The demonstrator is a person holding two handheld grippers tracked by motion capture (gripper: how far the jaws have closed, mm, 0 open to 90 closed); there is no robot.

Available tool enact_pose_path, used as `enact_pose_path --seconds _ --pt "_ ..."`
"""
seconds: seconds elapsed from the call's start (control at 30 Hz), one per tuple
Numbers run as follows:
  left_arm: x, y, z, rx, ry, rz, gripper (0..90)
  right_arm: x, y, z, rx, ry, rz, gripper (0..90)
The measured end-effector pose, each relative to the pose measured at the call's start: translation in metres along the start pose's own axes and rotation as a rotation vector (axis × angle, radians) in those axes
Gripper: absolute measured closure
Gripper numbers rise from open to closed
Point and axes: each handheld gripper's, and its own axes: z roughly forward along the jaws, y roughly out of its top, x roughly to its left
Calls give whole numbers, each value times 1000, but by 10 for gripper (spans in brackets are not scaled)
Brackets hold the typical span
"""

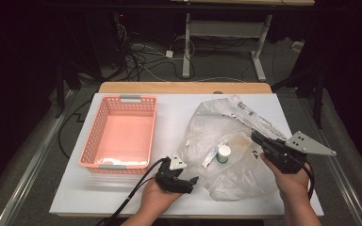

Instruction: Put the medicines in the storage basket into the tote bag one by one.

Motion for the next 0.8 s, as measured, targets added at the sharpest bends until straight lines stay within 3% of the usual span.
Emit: enact_pose_path --seconds 0.07,0.13,0.2,0.33,0.43,0.47,0.5,0.57,0.63,0.73,0.8 --pt "0 7 7 10 17 1 75 3 -1 1 8 0 -6 900" --pt "0 12 13 44 38 26 26 5 -1 1 16 1 -18 900" --pt "-3 12 15 39 61 31 56 8 -2 1 23 -1 -17 900" --pt "3 8 9 -22 103 -59 399 14 -3 1 33 4 -24 900" --pt "0 8 9 -25 113 -31 489 18 -2 1 35 12 -33 900" --pt "-2 7 9 -29 96 -5 545 19 -2 1 32 12 -38 900" --pt "-4 7 9 -29 73 34 667 20 -2 1 32 15 -37 900" --pt "-9 7 10 -24 70 83 811 20 -2 2 38 19 -31 900" --pt "-8 7 10 -22 54 84 878 20 -4 3 39 20 -31 900" --pt "-5 7 9 -28 29 64 882 20 -4 3 41 23 -32 900" --pt "-1 6 7 -41 -12 45 884 19 -5 3 44 23 -30 900"
